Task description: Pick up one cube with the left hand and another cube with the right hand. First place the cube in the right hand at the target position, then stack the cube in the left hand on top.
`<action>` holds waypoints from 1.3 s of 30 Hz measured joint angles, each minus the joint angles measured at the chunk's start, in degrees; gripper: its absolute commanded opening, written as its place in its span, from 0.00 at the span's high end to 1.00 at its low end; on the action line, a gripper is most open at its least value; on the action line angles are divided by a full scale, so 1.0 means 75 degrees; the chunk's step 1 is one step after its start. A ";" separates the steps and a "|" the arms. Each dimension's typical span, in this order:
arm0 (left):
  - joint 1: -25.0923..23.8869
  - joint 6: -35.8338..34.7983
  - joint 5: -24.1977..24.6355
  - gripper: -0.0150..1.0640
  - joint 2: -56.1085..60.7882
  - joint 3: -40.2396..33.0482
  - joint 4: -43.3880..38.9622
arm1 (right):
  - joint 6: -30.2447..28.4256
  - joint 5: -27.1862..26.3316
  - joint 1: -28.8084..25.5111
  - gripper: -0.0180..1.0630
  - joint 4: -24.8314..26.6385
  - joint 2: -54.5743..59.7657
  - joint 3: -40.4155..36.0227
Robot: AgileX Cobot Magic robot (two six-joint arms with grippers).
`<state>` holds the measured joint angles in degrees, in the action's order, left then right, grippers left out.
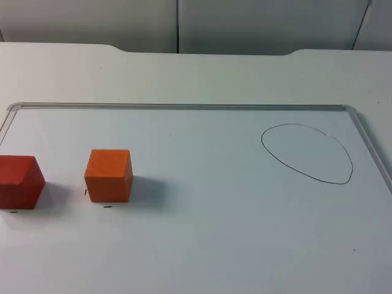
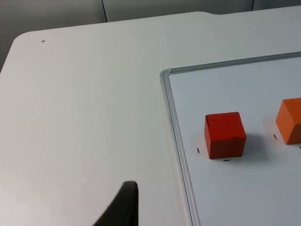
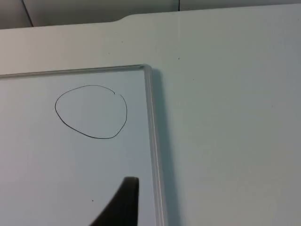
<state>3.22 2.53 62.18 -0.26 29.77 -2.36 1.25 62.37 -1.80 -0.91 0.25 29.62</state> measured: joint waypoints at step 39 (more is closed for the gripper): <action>0.0000 0.0015 0.0000 0.01 0.0000 0.0000 0.0005 | -0.4833 0.0297 0.4352 0.07 0.1872 1.3237 1.0232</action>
<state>3.22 2.64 62.18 -0.26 29.77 -2.32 -35.00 64.59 30.84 13.13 99.52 106.36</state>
